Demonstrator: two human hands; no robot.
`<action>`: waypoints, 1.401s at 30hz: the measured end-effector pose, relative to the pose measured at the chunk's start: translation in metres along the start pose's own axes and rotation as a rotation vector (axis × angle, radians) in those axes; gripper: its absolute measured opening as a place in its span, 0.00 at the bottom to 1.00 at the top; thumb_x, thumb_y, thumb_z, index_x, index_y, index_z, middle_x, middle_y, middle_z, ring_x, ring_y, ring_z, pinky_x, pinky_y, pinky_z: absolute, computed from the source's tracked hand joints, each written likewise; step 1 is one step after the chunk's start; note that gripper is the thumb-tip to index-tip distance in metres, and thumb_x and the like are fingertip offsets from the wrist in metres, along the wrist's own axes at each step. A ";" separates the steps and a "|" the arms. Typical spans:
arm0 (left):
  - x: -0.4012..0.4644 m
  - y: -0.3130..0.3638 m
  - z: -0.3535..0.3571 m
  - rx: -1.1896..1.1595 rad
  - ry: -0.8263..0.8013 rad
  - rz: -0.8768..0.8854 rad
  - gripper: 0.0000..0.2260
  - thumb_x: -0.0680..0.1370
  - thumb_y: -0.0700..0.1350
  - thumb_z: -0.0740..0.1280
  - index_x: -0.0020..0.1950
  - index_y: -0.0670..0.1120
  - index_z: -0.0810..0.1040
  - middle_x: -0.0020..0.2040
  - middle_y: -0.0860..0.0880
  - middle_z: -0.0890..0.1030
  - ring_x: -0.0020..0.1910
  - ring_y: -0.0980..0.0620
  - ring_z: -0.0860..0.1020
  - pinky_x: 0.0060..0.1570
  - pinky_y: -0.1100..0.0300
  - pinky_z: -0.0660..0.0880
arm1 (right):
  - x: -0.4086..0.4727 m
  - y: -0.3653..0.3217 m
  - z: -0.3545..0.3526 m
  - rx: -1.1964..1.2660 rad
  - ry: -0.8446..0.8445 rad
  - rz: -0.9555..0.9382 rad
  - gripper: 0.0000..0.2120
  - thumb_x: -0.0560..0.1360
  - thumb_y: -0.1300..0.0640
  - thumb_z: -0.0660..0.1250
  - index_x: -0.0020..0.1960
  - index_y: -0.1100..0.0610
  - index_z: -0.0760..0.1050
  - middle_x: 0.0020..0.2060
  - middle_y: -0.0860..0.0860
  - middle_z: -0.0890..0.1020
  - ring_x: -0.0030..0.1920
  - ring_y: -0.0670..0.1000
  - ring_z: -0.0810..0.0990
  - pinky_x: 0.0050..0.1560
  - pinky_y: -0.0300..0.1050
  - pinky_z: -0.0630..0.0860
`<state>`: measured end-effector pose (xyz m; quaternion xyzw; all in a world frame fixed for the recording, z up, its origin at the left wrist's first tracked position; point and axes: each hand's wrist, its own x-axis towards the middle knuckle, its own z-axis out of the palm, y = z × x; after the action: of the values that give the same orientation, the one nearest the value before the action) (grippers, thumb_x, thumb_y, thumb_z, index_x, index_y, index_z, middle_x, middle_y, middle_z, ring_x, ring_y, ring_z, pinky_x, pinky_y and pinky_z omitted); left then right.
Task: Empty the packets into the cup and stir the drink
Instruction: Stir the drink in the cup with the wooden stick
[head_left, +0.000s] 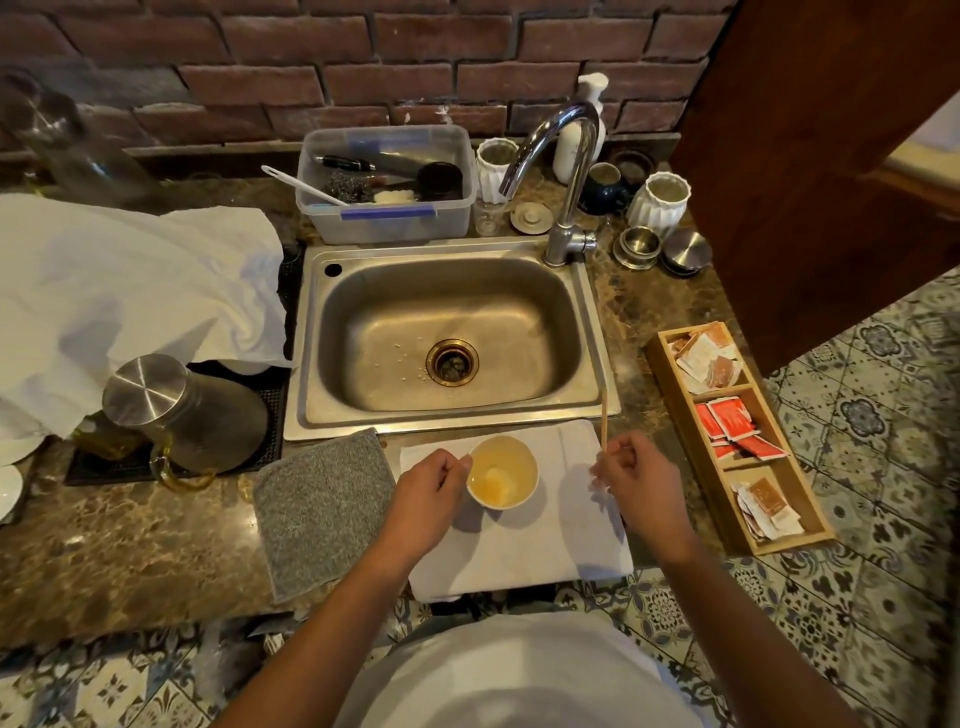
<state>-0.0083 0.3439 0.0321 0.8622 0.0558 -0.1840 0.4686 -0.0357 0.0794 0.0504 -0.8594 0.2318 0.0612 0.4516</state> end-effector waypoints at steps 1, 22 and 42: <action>0.000 -0.001 0.000 0.001 0.001 0.004 0.18 0.83 0.54 0.61 0.40 0.44 0.75 0.34 0.45 0.80 0.32 0.50 0.75 0.35 0.47 0.73 | -0.002 -0.006 -0.004 0.052 0.009 -0.018 0.04 0.81 0.59 0.66 0.55 0.55 0.76 0.41 0.50 0.85 0.40 0.50 0.85 0.41 0.46 0.84; -0.004 0.001 0.005 -0.065 0.013 0.000 0.19 0.83 0.54 0.61 0.38 0.43 0.76 0.31 0.48 0.80 0.29 0.56 0.75 0.36 0.57 0.74 | -0.028 -0.093 -0.026 0.443 -0.153 -0.281 0.12 0.83 0.57 0.61 0.54 0.54 0.85 0.38 0.55 0.84 0.39 0.55 0.81 0.40 0.45 0.81; -0.001 -0.002 0.002 -0.040 -0.016 0.049 0.19 0.84 0.53 0.60 0.37 0.44 0.75 0.28 0.50 0.79 0.25 0.57 0.74 0.37 0.48 0.76 | 0.003 -0.073 0.032 -0.406 -0.373 -0.372 0.12 0.81 0.47 0.66 0.53 0.50 0.86 0.38 0.49 0.87 0.39 0.48 0.83 0.45 0.45 0.78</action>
<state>-0.0099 0.3433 0.0300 0.8522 0.0349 -0.1781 0.4907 0.0037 0.1393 0.0847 -0.9335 -0.0327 0.1789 0.3092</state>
